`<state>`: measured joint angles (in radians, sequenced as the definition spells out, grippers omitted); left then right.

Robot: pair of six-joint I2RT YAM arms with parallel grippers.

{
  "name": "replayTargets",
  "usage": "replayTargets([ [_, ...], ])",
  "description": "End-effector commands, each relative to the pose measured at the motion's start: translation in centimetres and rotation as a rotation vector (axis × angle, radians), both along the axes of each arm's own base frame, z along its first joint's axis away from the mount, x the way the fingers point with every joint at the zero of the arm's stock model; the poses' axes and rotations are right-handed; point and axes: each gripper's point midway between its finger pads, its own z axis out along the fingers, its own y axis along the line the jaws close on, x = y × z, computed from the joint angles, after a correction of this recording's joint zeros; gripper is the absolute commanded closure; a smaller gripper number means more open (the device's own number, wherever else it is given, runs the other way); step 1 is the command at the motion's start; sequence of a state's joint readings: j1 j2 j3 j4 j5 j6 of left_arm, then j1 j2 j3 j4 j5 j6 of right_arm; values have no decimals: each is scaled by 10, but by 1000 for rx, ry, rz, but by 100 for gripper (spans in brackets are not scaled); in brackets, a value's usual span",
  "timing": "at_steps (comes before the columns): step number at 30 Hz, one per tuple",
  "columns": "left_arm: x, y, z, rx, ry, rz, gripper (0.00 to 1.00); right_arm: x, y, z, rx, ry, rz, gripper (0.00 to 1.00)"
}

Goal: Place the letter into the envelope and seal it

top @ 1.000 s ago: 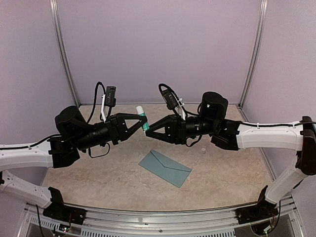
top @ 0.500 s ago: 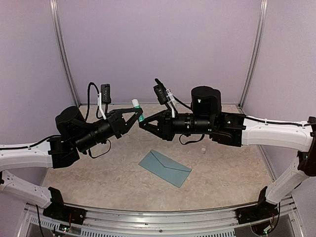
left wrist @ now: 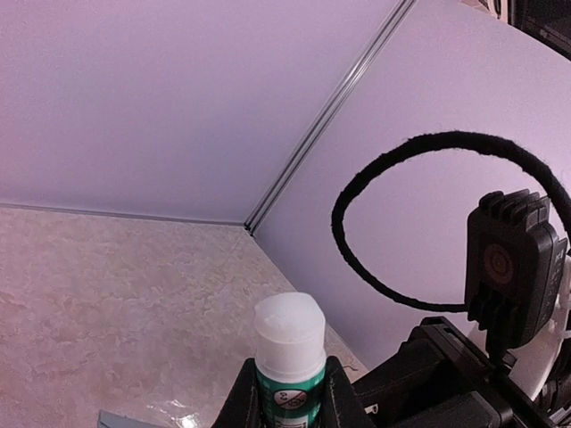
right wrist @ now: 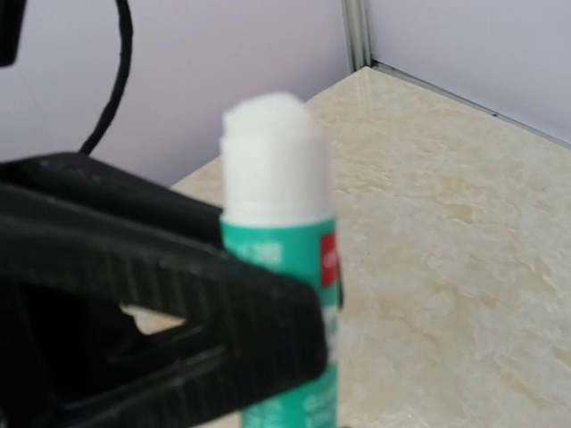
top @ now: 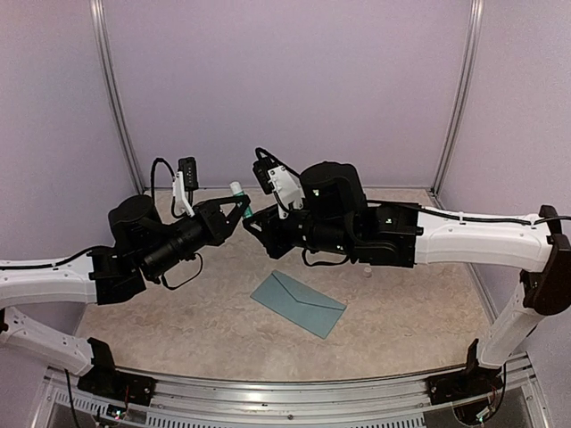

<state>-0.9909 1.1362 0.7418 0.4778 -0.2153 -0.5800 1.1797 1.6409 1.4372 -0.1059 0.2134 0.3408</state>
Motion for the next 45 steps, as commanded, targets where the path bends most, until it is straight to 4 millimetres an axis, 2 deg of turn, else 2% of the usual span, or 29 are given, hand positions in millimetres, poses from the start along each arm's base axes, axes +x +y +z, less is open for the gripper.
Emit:
replayTargets([
  [1, -27, -16, 16, -36, -7, -135, 100, 15, -27, 36, 137, -50, -14, 77],
  [5, -22, -5, 17, -26, -7, -101, 100, -16, -41, 51, 309, 0, 247, 43],
  [6, -22, -4, 17, -28, -8, -107, 100, -23, -45, 51, 346, 16, 312, 38],
  [11, -44, -13, 33, -61, -83, -252, 100, -51, -57, 42, 432, 72, 536, 27],
  [15, -67, -22, 46, -88, -152, -396, 100, -71, -55, 47, 462, 69, 659, 26],
  [17, -79, -27, 52, -104, -183, -469, 100, -75, -52, 48, 460, 66, 692, 28],
  [21, -86, -31, 54, -112, -198, -516, 100, -84, -45, 48, 452, 66, 751, 36],
  [28, -87, -32, 52, -108, -196, -527, 100, -90, -43, 48, 454, 73, 784, 53],
  [39, -86, -35, 48, -94, -190, -524, 100, -93, -38, 48, 457, 97, 812, 65],
  [45, -85, -34, 46, -87, -188, -515, 100, -91, -36, 47, 454, 102, 800, 82],
])
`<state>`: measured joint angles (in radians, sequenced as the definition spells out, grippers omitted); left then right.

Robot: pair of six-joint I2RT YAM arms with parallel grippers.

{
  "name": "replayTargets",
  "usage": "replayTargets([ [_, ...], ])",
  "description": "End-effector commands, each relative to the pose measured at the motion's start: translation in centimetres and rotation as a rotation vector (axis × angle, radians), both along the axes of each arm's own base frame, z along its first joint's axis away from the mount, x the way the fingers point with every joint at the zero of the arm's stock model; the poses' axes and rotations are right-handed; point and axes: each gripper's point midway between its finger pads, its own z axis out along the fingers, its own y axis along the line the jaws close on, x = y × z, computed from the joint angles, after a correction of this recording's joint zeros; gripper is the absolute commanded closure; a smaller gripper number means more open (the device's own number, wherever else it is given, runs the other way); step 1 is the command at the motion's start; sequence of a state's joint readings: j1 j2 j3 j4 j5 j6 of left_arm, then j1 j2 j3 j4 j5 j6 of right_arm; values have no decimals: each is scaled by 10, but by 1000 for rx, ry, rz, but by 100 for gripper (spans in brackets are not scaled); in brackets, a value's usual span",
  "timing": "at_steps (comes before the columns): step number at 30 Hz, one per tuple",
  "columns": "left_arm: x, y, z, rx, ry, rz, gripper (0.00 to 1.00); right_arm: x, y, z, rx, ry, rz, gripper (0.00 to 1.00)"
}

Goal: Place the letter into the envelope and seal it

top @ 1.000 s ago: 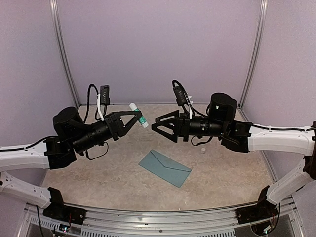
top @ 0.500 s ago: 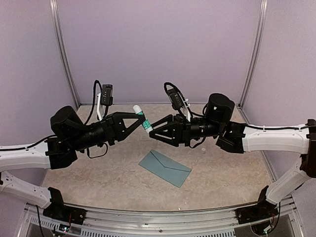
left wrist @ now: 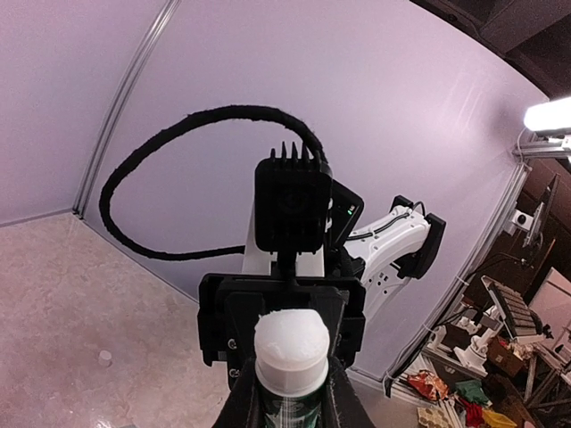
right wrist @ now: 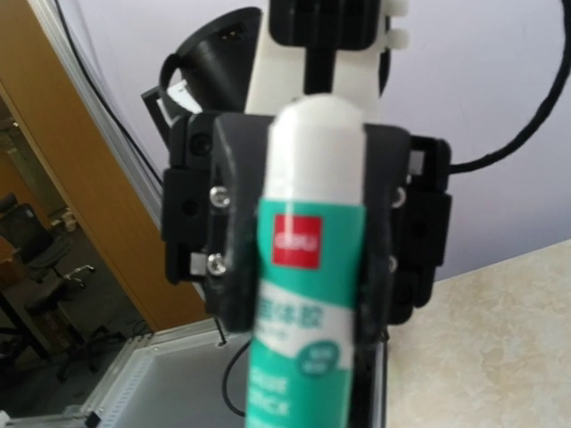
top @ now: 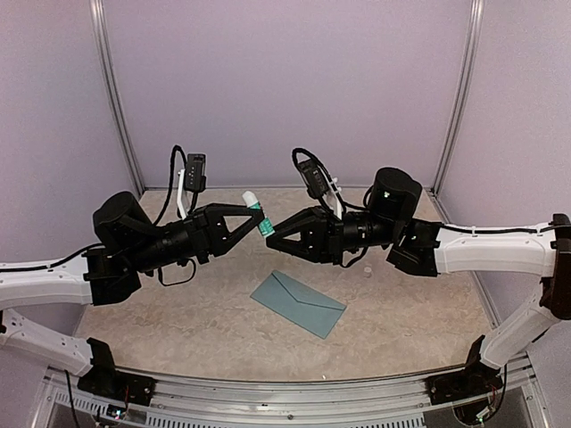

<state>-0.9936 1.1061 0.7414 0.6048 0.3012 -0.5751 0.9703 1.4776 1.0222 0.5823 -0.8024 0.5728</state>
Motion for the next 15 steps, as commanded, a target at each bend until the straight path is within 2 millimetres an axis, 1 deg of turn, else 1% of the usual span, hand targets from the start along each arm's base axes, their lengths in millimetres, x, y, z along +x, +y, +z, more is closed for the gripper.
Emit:
replayTargets([
  [1, -1, 1, 5, -12, -26, 2, 100, -1, 4, 12, 27, -16, 4, 85],
  [4, 1, 2, 3, 0, -27, 20, 100, 3, 3, 12, 20, -16, -30, 94],
  [7, 6, 2, -3, 27, -28, 60, 100, 14, 3, 12, 1, -22, -110, 97],
  [9, 11, 3, -7, 49, -23, 102, 100, 31, 2, 8, -38, -26, -218, 100],
  [13, 23, 5, -16, 82, 1, 185, 100, 64, 1, -2, -139, -54, -444, 100],
  [15, 30, 6, -20, 96, 20, 229, 100, 80, 2, -10, -212, -79, -560, 100],
])
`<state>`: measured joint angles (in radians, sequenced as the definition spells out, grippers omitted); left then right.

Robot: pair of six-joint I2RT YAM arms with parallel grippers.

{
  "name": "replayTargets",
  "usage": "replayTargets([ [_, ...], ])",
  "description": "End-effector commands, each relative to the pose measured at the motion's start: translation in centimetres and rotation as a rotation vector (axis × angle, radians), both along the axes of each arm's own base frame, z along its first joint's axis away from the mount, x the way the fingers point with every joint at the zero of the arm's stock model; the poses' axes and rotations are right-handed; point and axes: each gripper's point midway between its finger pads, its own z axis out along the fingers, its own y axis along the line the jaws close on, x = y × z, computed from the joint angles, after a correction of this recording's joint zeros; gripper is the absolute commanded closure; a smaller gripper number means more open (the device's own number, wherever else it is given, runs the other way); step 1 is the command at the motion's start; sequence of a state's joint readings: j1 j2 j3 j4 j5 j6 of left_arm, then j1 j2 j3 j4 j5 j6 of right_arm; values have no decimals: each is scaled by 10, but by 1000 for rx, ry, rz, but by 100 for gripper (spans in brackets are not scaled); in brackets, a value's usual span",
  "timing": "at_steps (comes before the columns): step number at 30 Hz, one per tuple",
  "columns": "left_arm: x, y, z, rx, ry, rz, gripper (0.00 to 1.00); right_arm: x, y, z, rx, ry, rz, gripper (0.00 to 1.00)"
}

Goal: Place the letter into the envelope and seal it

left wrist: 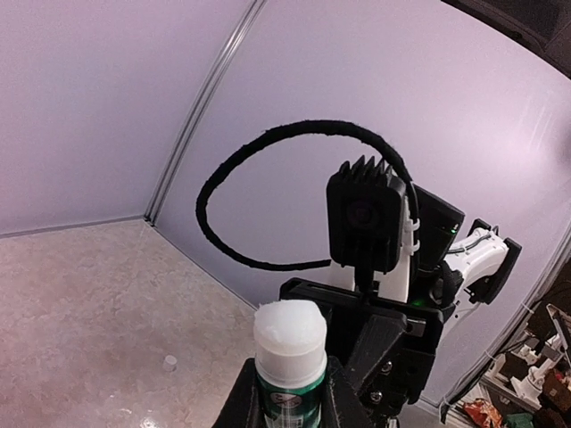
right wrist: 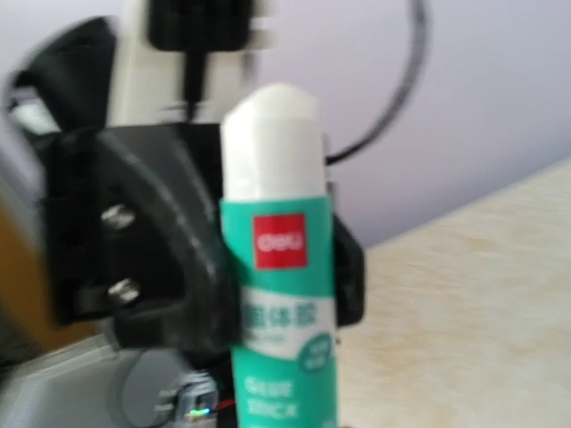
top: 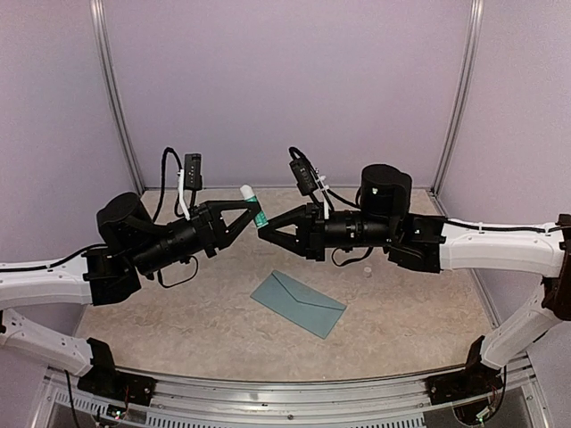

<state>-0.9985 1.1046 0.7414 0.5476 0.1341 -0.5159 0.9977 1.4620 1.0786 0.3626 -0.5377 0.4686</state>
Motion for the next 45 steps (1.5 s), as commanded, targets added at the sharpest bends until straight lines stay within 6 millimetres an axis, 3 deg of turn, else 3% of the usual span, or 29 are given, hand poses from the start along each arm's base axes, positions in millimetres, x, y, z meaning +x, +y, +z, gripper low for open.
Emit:
replayTargets([
  [1, 8, 0, -11, 53, 29, 80, 100, 54, -6, -2, -154, -84, -379, 100],
  [7, 26, 8, -22, 61, 100, 200, 100, 93, -6, -19, -377, -178, -722, 100],
  [12, 33, 12, -30, 61, 139, 241, 100, 105, -3, -17, -465, -249, -918, 100],
  [16, 36, 11, -37, 71, 162, 252, 100, 105, 1, -15, -461, -241, -941, 100],
  [20, 38, 15, -35, 63, 169, 261, 100, 87, 4, 4, -343, -221, -816, 90],
  [24, 37, 21, -27, 39, 167, 239, 100, 51, 6, 25, -182, -213, -555, 64],
  [27, 30, 24, -18, 14, 141, 200, 100, 21, -1, 28, -88, -200, -333, 42],
  [32, 10, 24, -3, -32, 75, 73, 100, -5, -17, 26, 36, -119, -76, 27],
  [38, -26, 13, 16, -63, -30, -131, 100, -28, -16, 29, 106, -66, 110, 29],
  [45, -39, 9, 23, -70, -76, -200, 100, -44, -8, 31, 131, -56, 247, 47],
])
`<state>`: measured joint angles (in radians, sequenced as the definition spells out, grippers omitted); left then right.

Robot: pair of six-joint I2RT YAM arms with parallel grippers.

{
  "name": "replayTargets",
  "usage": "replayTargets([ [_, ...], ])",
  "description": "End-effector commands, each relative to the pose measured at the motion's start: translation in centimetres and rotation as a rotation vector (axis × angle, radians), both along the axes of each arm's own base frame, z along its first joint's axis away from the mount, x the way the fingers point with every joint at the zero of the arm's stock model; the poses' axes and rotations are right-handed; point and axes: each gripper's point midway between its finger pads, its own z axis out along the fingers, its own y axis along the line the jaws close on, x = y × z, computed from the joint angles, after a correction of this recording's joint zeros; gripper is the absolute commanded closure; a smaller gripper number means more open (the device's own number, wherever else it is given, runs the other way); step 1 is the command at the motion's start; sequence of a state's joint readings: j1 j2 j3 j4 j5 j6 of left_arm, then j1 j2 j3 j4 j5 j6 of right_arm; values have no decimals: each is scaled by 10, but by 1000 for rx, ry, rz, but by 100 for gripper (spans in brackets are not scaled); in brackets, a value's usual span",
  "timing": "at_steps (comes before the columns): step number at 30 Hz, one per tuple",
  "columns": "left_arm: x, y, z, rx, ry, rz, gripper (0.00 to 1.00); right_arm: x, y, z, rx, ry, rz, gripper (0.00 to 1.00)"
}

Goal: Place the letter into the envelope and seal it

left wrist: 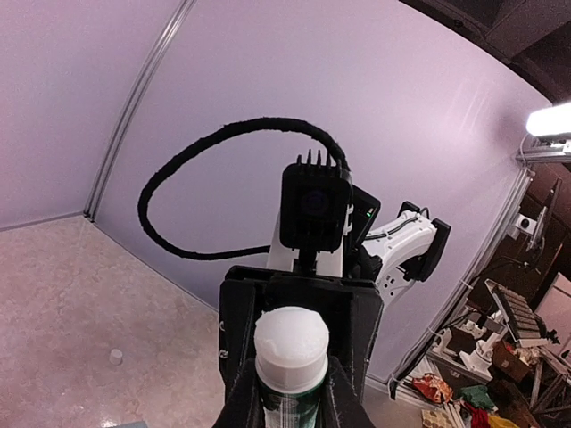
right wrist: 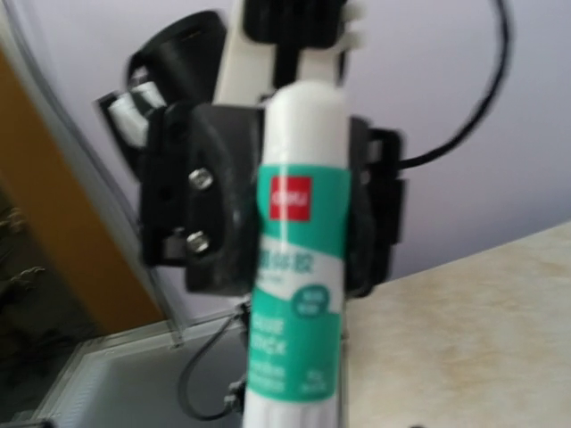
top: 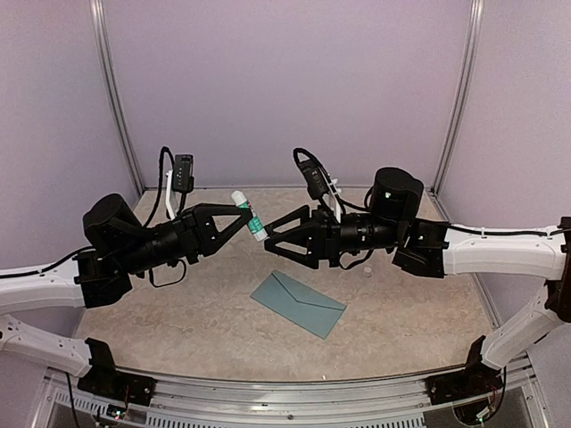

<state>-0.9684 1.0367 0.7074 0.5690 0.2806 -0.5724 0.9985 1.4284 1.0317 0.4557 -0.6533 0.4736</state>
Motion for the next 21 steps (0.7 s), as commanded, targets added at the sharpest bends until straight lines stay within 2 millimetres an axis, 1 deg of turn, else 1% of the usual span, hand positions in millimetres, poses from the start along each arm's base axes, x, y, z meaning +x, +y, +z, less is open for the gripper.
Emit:
replayTargets([
  [1, -17, -2, 11, -25, -72, -76, 100, -20, 1, 18, 62, -15, 139, 50],
  [4, -18, -4, 10, -21, -71, -85, 100, -20, 2, 19, 63, -8, 152, 55],
  [9, -18, -5, 8, -15, -72, -89, 100, -21, 5, 21, 66, 0, 170, 60],
  [15, -19, -9, 7, -4, -74, -95, 100, -19, 9, 19, 65, 14, 174, 63],
  [19, -19, -10, 7, -2, -77, -93, 100, -18, 9, 18, 63, 16, 168, 72],
  [21, -18, -10, 6, 1, -74, -90, 100, -18, 9, 17, 61, 16, 169, 74],
])
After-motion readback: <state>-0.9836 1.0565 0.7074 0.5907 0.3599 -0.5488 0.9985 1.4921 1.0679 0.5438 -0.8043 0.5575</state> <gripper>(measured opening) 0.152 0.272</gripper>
